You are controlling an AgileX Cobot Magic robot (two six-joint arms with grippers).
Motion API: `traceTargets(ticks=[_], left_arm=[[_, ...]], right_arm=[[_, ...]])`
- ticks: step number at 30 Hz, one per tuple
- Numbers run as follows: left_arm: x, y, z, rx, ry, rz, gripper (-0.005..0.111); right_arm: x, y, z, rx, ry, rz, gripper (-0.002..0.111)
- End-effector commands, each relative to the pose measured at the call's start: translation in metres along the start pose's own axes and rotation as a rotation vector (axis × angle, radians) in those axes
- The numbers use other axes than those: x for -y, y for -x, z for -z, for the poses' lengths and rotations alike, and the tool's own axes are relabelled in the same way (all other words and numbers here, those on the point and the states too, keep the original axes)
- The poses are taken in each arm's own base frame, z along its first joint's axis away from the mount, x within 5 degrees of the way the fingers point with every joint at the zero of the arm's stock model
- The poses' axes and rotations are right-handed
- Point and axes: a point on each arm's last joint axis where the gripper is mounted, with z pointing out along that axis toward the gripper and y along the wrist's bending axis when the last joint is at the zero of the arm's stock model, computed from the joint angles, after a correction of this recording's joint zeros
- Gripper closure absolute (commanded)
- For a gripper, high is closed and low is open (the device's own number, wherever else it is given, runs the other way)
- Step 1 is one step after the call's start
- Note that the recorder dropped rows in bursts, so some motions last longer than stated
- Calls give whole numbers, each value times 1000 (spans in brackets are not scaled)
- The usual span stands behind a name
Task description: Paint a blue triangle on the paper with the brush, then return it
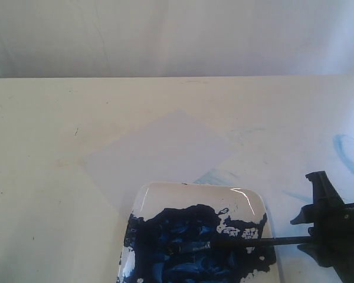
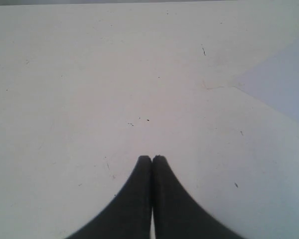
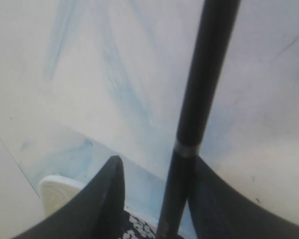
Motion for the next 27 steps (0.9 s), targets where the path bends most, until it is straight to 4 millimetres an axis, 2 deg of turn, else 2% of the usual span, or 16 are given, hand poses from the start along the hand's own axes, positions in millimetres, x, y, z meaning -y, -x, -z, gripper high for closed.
traceTargets(ticks=[1, 10, 19, 27], left_arm=[[0, -1, 0, 5, -8, 7, 107], [0, -1, 0, 5, -8, 7, 107], [0, -1, 0, 5, -8, 7, 107], [0, -1, 0, 5, -8, 7, 107]], right_arm=[[-1, 0, 0, 6, 5, 4, 70], [-2, 1, 0, 10, 7, 4, 85], [-2, 2, 0, 25, 13, 4, 85], [3, 0, -13, -17, -69, -8, 85]])
